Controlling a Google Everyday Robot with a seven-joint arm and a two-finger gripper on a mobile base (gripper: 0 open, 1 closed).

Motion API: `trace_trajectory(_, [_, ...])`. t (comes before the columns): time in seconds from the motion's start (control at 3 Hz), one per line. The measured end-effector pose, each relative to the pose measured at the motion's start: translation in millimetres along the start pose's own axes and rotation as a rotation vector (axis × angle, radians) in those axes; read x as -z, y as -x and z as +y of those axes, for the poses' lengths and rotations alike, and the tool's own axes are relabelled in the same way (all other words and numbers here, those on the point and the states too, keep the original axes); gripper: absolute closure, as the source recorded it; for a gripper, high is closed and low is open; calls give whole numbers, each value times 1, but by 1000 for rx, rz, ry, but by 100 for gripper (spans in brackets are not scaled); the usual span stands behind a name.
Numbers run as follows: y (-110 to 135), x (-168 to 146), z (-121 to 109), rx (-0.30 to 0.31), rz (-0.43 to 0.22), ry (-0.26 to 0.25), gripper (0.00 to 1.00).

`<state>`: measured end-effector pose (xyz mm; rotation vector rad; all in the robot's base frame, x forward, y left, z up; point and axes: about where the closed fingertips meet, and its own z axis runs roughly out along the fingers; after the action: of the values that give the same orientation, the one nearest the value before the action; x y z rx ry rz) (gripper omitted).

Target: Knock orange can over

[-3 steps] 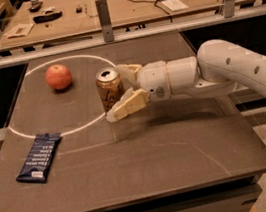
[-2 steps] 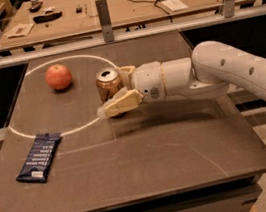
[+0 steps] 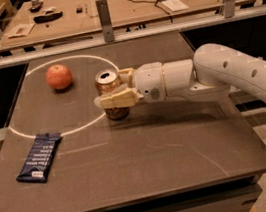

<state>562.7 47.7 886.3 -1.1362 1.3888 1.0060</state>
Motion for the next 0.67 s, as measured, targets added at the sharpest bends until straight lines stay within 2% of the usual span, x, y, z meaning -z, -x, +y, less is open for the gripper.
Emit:
trace_trajectory(0.33, [7,10,-4,64,-34,-14,85])
trace_trajectory(0.67, [22,27,-9,196,-108,-24,100])
